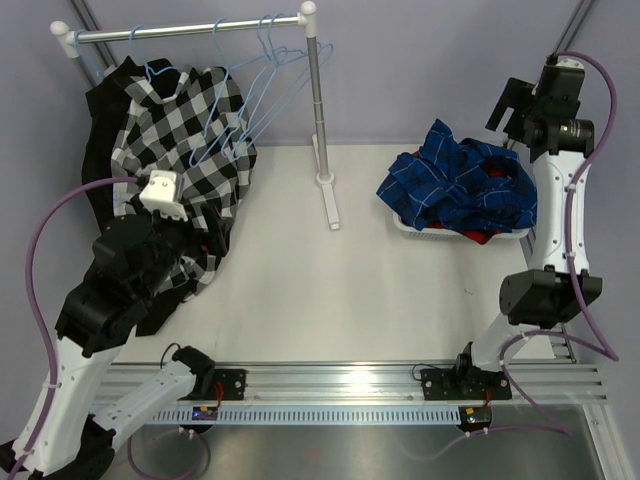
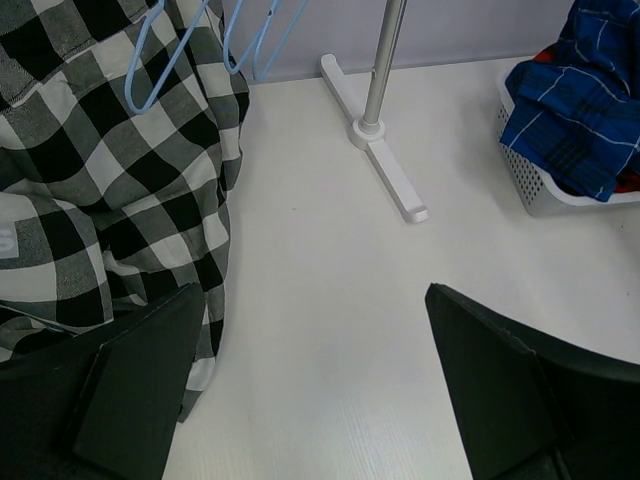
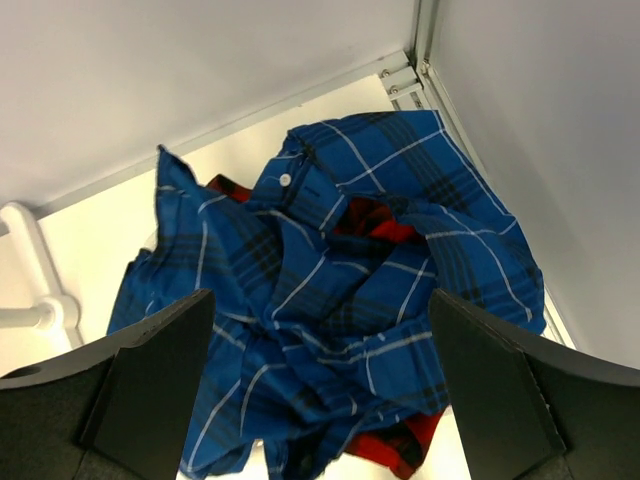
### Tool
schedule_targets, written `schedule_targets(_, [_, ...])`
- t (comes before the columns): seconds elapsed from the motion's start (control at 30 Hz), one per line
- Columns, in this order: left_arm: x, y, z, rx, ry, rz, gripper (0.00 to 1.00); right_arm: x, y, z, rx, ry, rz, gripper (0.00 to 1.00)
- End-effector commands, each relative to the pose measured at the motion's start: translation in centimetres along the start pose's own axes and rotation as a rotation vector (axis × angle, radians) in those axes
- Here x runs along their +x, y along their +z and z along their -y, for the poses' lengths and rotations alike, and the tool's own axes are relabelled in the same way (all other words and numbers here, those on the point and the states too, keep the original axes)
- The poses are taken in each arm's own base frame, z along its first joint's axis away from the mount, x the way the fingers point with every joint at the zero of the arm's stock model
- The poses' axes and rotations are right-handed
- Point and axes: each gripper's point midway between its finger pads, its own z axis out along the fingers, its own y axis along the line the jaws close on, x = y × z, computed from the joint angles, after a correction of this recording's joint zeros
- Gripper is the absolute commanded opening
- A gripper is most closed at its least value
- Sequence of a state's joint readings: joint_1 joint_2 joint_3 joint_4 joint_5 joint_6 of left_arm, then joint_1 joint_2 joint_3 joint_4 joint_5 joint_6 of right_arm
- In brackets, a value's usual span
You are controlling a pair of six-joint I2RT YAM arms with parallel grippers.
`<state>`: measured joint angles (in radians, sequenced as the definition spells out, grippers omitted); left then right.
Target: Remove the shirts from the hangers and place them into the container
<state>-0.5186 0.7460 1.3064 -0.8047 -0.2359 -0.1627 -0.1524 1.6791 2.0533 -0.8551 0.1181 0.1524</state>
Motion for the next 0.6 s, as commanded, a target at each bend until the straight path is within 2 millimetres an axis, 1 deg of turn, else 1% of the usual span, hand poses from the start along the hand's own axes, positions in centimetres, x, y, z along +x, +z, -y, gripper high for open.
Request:
schedule_targets(0.0, [0.0,0.1,0.0,-0.002,-0.012,0.010,0.99,-1.5,1.6,1.1,0.051,-0.003,0.023,0.97])
schedule_targets(0.03, [0.3,0.2,0.0,-0.005,-0.011,0.003,0.99,-1.2,3.1,1.1,0.058,-0.003,0.009,0.97])
schedule_targets(0.13, [1.0,0.7,-0.2,-0.016,-0.008,-0.017,0.99,-0.5,5.5,1.4,0.078,-0.005,-0.022,0.97])
schedule_targets(0.17, [1.3,0.9,-0.2,-0.017,-0.006,-0.025,0.99,0.1,7.0,1.6,0.089,-0.007,-0.040,0.97])
schedule_targets(0.23, [1.6,1.0,-0.2,-0.023,-0.015,-0.032,0.99,0.6,8.4,2.1,0.111,-0.006,-0.052,0.97])
schedule_targets(0.27, [1.7,1.1,-0.2,-0.024,-0.016,-0.036,0.99,1.2,9.7,2.2,0.120,-0.008,-0.066,0.97])
schedule_targets(0.37, [2.3,1.4,-0.1,-0.022,-0.021,-0.052,0.99,2.3,11.9,2.9,0.142,0.004,-0.084,0.97])
schedule_targets(0.4, [2.7,1.5,-0.2,-0.026,-0.024,-0.063,0.99,3.3,13.1,3.2,0.157,0.001,-0.106,0.97])
schedule_targets(0.43, [2.8,1.6,-0.2,-0.028,-0.025,-0.064,0.99,3.8,13.7,3.4,0.164,0.002,-0.116,0.97])
schedule_targets(0.47, [3.0,1.6,-0.2,-0.028,-0.026,-0.067,0.99,4.8,14.9,3.4,0.168,-0.002,-0.137,0.97])
schedule_targets(0.53, [3.5,1.8,-0.3,-0.033,-0.027,-0.081,0.99,5.7,16.1,3.5,0.172,-0.004,-0.155,0.98])
schedule_targets(0.57, [3.7,2.0,-0.2,-0.032,-0.025,-0.086,0.99,6.6,17.1,3.6,0.177,-0.005,-0.169,0.98])
